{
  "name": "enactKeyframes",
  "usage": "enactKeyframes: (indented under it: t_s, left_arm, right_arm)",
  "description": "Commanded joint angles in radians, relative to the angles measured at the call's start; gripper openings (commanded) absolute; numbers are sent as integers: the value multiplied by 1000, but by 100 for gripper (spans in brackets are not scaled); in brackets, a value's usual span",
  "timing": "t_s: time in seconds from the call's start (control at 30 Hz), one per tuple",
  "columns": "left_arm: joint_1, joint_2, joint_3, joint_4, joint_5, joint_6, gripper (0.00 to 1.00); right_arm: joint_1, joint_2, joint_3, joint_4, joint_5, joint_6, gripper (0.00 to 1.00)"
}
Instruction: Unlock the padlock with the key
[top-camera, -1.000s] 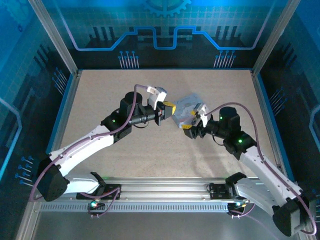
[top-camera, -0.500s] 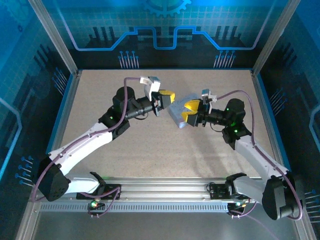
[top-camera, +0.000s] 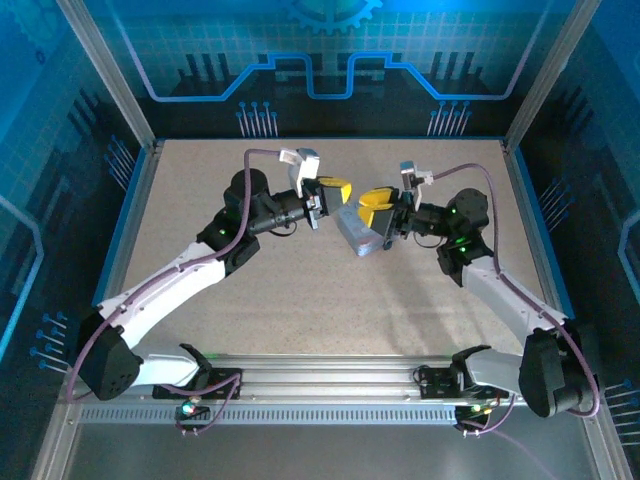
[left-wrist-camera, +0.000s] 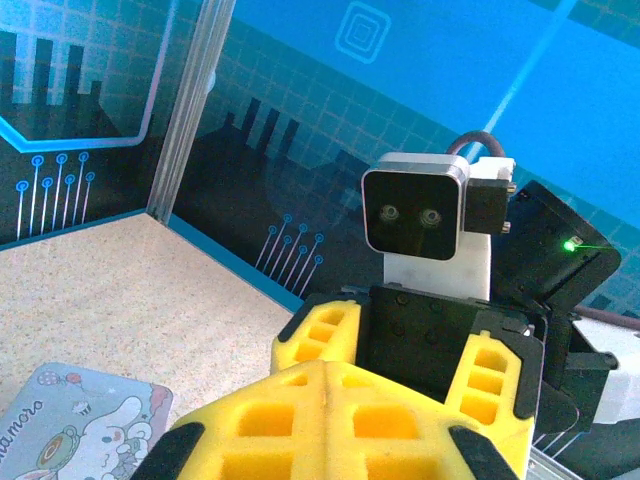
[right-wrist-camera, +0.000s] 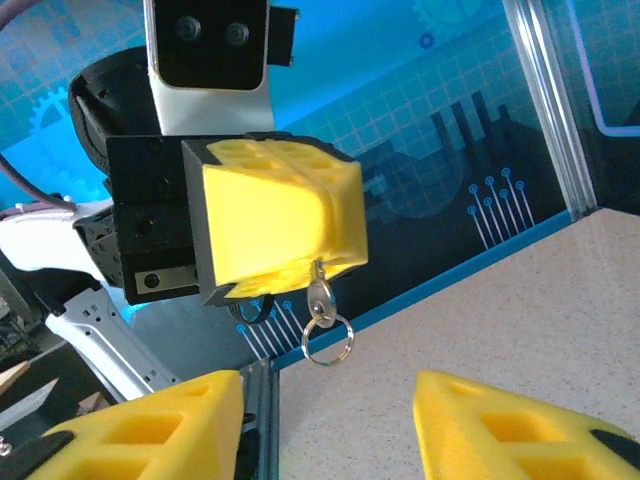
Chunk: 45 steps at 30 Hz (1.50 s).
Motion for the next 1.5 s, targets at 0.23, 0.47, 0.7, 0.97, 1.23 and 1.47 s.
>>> enactKeyframes:
  t_s: [0.23,0.47,0.7,0.97,1.23,1.47]
  left_arm:
    - [4,22,32,35,42,-40,0]
    - [4,25,30,41,44,-46,0]
    - [4,25,29,42,44,-46,0]
    - [4,25,24,48,41,-47,0]
    - [4,25,22,52,38,-47,0]
    - [8,18,15,41,21,-43,25]
  right_arm:
    - [58,18,59,-8,40,5,36]
    - [70,30,78,-29,43,-3,29]
    - [74,32,78,-43,50,-12,21]
    - [73,32,74,-55,52,-19,12]
    - [74,20,70,-87,64,-40,2]
    - [71,-40,81,-292,107,-176,0]
